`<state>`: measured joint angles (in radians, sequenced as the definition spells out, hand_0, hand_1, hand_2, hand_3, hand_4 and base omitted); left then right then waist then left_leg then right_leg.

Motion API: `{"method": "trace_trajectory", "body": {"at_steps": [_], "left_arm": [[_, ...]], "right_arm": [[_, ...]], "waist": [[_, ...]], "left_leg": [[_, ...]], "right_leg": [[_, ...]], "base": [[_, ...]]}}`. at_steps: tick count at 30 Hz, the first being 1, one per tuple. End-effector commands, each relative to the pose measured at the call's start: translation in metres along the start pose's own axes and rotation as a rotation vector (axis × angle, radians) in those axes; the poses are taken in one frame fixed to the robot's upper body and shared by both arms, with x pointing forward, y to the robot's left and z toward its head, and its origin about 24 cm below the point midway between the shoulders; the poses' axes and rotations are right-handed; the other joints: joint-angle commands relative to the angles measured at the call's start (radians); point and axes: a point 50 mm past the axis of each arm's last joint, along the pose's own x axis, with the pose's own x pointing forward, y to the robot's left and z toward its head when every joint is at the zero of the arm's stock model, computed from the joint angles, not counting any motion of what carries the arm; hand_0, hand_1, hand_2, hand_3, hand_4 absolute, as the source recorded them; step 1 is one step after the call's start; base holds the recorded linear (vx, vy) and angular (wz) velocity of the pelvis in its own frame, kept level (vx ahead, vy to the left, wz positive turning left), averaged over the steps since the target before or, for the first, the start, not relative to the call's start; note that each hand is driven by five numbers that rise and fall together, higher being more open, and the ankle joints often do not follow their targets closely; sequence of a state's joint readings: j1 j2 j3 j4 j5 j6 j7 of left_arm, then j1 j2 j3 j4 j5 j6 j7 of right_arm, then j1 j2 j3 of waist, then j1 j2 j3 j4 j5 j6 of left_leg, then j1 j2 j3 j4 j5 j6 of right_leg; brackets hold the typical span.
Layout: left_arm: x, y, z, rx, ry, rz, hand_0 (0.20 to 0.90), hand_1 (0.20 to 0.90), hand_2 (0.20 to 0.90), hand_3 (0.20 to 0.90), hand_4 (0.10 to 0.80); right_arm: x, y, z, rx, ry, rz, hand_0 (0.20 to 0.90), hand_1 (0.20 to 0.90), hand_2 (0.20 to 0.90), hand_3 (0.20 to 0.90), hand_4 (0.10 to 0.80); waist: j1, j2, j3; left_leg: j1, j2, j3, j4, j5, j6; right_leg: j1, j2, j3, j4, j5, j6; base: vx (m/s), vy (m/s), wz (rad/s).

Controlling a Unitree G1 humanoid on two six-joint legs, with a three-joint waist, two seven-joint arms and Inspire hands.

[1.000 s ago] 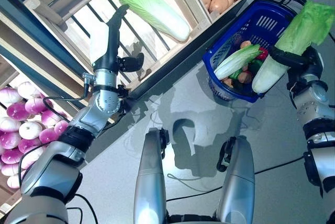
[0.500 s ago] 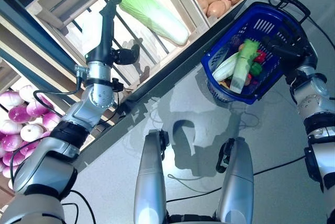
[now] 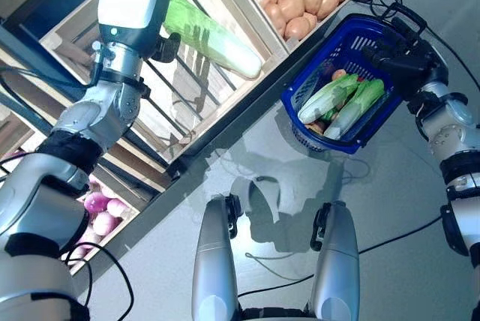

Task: Put vegetables into the basket

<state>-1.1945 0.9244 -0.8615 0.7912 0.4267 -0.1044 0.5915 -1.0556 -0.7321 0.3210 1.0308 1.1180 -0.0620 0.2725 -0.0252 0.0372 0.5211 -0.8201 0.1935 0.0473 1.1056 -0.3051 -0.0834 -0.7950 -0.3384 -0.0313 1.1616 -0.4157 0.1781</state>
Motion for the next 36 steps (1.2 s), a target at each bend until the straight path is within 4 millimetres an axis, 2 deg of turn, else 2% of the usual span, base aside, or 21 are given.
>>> {"method": "trace_trajectory", "body": {"at_steps": [1,5,10,20,27,36], "left_arm": [[0.024,0.036,-0.02,0.166,0.085,0.098,0.9,0.9,0.9,0.9,0.8],[0.029,0.034,-0.023,0.233,0.133,0.036,0.9,0.9,0.9,0.9,0.8],[0.031,0.036,-0.029,0.309,0.184,0.011,0.9,0.9,0.9,0.9,0.8],[0.042,0.053,-0.03,0.38,0.214,0.068,0.9,0.9,0.9,0.9,0.8],[0.05,0.063,-0.034,0.416,0.275,0.021,0.9,0.9,0.9,0.9,0.8],[0.044,0.047,-0.041,0.349,0.395,-0.128,0.9,0.9,0.9,0.9,0.8]], "right_arm": [[0.007,0.03,0.025,0.123,-0.195,0.16,0.9,0.9,0.9,0.9,0.8],[0.005,0.052,0.016,0.142,-0.218,0.247,0.9,0.9,0.9,0.9,0.8],[0.0,0.065,0.013,0.089,-0.237,0.267,0.9,0.9,0.9,0.9,0.8],[-0.004,0.054,0.01,0.106,-0.236,0.232,0.9,0.9,0.9,0.9,0.8],[-0.005,0.05,0.013,0.134,-0.245,0.233,0.9,0.9,0.9,0.9,0.8],[-0.007,0.049,0.008,0.144,-0.243,0.227,0.9,0.9,0.9,0.9,0.8]], "waist": [[-0.026,0.005,-0.105],[-0.052,0.002,-0.083],[-0.078,-0.005,-0.057],[-0.096,-0.009,-0.022],[-0.105,-0.012,-0.003],[-0.111,-0.018,-0.001]], "left_leg": [[0.07,0.05,-0.002,-0.094,-0.064,-0.038],[0.041,0.061,0.003,-0.07,-0.072,-0.043],[-0.011,0.081,0.017,-0.029,-0.08,-0.05],[-0.121,0.113,0.029,0.044,-0.091,-0.057],[-0.203,0.13,0.014,0.099,-0.103,-0.061],[-0.315,0.13,-0.014,0.156,-0.111,-0.06]], "right_leg": [[0.013,-0.008,-0.005,-0.105,0.084,-0.071],[-0.015,-0.004,0.011,-0.102,0.094,-0.065],[-0.061,-0.004,0.021,-0.095,0.111,-0.051],[-0.162,-0.015,0.024,-0.066,0.136,-0.032],[-0.237,-0.021,0.036,-0.03,0.141,-0.025],[-0.343,-0.019,0.058,0.008,0.15,-0.021]], "base": [[-0.047,0.058,-0.15],[-0.054,0.061,-0.2],[-0.055,0.036,-0.12],[-0.043,0.012,-0.1],[-0.02,-0.003,-0.07],[-0.002,-0.004,-0.02]]}}
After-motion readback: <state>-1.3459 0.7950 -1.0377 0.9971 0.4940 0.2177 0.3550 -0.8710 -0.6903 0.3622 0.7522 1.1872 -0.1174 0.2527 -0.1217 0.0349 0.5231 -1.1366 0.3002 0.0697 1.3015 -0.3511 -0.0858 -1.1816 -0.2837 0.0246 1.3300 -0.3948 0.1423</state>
